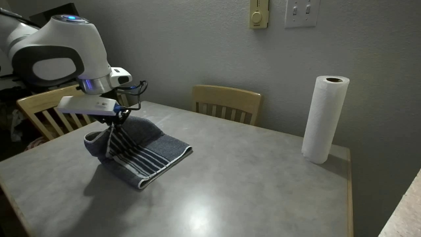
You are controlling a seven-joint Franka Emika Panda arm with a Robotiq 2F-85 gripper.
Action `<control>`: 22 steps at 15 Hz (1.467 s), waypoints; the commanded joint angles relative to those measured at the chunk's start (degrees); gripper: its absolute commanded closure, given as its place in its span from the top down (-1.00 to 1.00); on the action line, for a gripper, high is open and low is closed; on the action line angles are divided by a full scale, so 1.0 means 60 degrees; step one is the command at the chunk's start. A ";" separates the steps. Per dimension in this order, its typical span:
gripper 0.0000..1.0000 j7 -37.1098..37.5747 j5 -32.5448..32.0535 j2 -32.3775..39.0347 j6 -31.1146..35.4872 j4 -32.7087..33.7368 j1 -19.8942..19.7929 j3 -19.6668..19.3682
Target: Fold the towel once on the table
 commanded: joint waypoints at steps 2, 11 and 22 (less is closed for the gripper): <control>-0.96 0.0442 -0.0134 -0.0422 0.0482 -0.0537 0.0157 -0.0224; -0.96 0.1527 -0.0857 -0.1237 0.0582 -0.1322 0.0268 -0.0632; -0.96 -0.1030 0.0581 -0.0552 0.1269 -0.0988 0.0761 -0.0538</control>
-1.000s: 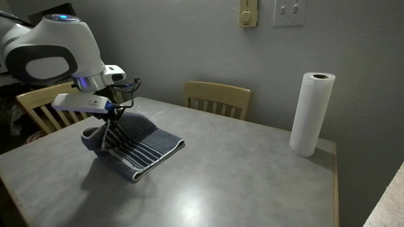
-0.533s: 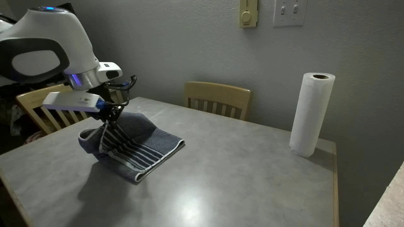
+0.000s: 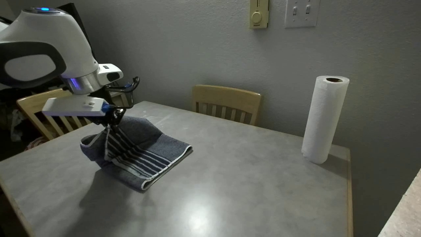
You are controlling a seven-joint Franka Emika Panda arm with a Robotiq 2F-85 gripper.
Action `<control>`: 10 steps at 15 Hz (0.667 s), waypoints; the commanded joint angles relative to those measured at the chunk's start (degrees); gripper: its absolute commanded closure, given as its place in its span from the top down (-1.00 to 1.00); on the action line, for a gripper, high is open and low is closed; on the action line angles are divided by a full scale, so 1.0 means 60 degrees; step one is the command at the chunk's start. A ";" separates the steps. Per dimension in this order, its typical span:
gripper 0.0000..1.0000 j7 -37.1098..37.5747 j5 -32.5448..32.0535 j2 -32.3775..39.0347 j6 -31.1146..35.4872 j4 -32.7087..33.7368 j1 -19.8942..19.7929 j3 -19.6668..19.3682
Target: Fold the towel once on the table
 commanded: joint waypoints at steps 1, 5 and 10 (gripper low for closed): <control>-0.96 -0.1261 0.0695 0.0657 0.0462 0.0317 0.0172 0.0165; -0.96 -0.1058 0.0063 0.1009 0.0380 0.0461 0.0110 0.0221; -0.96 0.0224 -0.1781 0.0910 0.0109 0.0389 0.0109 -0.0165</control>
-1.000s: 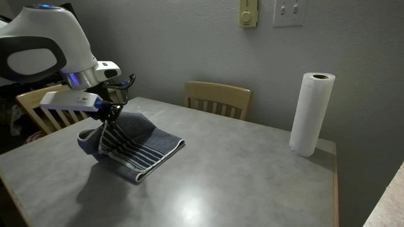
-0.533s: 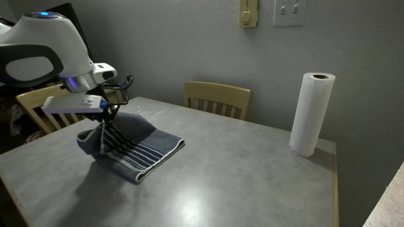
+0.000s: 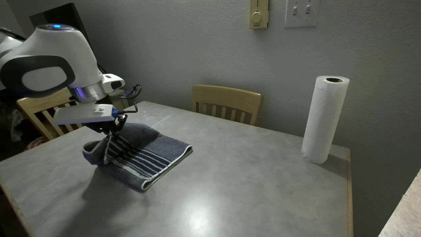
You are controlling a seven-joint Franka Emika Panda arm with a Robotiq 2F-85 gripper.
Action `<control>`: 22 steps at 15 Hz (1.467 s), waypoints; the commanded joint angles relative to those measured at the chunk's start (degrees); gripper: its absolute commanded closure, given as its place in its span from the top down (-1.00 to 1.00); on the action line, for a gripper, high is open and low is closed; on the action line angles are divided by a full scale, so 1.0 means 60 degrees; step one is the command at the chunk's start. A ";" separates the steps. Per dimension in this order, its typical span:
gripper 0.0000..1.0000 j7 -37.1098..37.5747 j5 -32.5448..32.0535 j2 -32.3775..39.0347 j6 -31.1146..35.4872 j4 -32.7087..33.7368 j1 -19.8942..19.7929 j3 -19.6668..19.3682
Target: Fold the towel once on the table
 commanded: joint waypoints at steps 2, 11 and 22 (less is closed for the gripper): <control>-0.96 0.1381 -0.1867 -0.0177 -0.0243 0.0007 -0.0069 -0.0447; -0.96 0.3186 -0.3778 -0.0313 -0.0418 0.0101 -0.0149 -0.0885; -0.96 0.3109 -0.3545 0.0743 0.1226 -0.0582 -0.0904 -0.0881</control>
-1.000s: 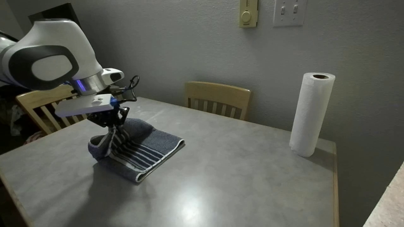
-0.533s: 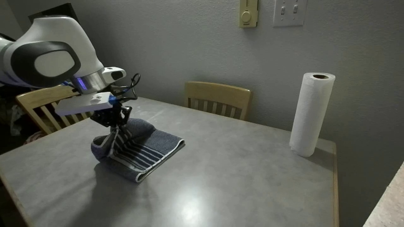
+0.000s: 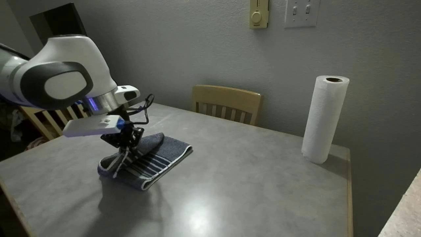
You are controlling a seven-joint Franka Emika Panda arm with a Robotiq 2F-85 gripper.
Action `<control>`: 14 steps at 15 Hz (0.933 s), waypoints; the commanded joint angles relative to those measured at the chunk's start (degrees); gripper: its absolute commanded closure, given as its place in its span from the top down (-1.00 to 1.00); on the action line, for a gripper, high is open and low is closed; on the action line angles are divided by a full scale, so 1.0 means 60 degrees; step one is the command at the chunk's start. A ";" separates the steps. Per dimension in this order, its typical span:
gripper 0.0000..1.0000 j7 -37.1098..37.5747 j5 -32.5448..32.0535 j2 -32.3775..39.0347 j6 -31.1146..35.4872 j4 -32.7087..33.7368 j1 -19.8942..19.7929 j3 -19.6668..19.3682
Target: Fold the towel once on the table
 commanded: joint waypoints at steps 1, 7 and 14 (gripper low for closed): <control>-0.96 -0.0950 0.0505 0.0551 0.1224 -0.0338 -0.0650 0.0455; -0.96 -0.2304 0.0905 0.1649 0.2618 -0.0187 -0.2733 0.2371; -0.96 -0.1457 -0.0133 0.1252 0.1660 0.0033 -0.2475 0.1641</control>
